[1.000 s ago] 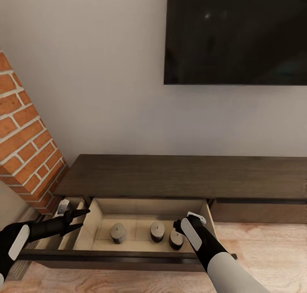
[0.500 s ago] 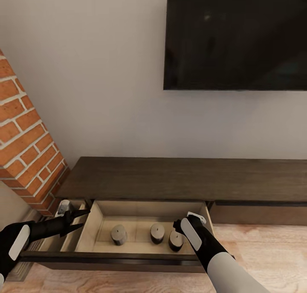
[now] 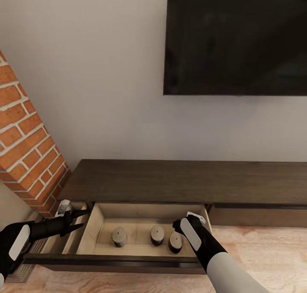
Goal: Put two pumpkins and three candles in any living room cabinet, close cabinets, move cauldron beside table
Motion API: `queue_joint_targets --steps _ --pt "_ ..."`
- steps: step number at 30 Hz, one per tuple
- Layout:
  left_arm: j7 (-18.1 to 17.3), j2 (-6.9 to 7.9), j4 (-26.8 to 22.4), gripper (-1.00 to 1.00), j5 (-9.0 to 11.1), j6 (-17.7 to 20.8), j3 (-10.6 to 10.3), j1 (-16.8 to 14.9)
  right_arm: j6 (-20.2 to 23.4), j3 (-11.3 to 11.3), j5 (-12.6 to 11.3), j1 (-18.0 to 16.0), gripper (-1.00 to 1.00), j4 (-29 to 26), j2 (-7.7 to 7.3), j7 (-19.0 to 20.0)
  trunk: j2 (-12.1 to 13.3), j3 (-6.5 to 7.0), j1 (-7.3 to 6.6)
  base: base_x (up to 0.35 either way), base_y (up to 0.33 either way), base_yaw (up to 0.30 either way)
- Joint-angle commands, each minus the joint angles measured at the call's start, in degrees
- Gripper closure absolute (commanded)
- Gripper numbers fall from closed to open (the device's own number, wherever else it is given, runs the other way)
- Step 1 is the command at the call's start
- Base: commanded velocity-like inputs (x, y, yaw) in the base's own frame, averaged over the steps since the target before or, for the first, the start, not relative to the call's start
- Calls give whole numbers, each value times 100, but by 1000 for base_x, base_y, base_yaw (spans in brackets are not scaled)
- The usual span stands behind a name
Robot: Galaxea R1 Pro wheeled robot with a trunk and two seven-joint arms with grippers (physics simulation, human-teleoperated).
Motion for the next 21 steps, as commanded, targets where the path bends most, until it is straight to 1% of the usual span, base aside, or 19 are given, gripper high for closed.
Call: queue_joint_targets --steps 1,21 --pt "0 1 0 -100 -2 -1 -2 1 0 0 0 0 -100 0 5 0 42 18 -23 0 0 0" --pt "8 -7 0 -100 -11 -1 -4 1 0 0 0 0 -100 0 17 -1 844 378 -462 0 0 0"
